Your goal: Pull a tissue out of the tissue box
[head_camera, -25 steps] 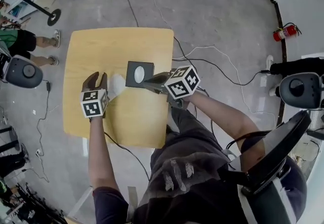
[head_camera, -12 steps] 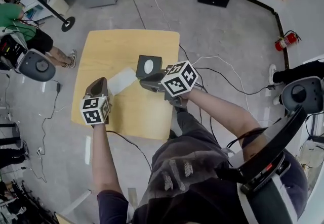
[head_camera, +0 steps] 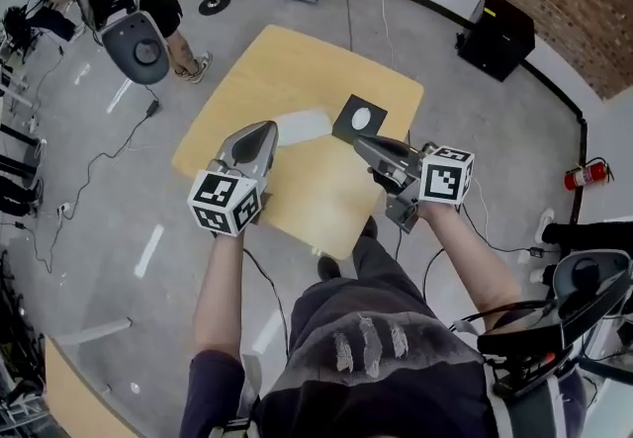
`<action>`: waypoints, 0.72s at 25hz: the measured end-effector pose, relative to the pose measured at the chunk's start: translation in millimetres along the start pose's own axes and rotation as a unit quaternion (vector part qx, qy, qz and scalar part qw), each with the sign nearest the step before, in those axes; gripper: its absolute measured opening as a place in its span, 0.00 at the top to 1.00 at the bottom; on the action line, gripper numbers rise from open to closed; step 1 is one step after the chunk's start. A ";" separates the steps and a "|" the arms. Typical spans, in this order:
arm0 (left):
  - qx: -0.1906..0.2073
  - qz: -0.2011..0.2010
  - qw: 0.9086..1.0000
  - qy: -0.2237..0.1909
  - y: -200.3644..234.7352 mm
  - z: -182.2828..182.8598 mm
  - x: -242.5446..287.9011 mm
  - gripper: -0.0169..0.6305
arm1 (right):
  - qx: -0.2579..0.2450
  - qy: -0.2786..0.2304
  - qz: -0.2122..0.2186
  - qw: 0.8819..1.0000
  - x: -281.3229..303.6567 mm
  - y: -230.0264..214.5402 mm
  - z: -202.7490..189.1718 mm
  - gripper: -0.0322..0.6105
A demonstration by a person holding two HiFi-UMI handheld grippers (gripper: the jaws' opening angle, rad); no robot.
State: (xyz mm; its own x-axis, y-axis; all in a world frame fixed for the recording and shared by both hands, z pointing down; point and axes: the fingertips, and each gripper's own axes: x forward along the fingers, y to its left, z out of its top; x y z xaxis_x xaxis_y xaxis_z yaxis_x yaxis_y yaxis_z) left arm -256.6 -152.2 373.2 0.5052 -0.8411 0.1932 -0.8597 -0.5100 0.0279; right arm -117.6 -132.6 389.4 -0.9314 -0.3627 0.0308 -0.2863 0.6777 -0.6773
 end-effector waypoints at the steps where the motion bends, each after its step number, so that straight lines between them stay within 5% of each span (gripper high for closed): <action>1: 0.005 -0.002 1.000 -0.007 -2.1 3.9 -6.3 0.97 | -0.010 0.006 0.000 1.000 1.7 8.8 -0.4 0.95; 6: -0.010 -0.028 0.999 -0.019 -34.8 3.0 -9.3 0.97 | -0.050 0.031 0.001 0.998 -7.0 10.6 0.6 0.95; 10: -0.048 -0.036 0.998 -0.026 -75.0 5.5 -13.2 0.97 | -0.031 0.023 0.049 0.998 -22.5 15.7 8.6 0.95; 18: -0.043 0.008 0.999 -0.023 -117.9 31.6 -19.8 0.97 | -0.020 0.038 0.131 0.990 -51.1 52.1 8.2 0.95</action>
State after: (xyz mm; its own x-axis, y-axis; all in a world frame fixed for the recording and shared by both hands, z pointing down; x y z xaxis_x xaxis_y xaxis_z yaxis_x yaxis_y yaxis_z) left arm -162.8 -81.1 335.2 0.4926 -0.8573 0.1495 -0.8700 -0.4807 0.1095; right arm -83.2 -84.0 346.4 -0.9888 -0.1219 -0.0857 -0.0393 0.7681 -0.6392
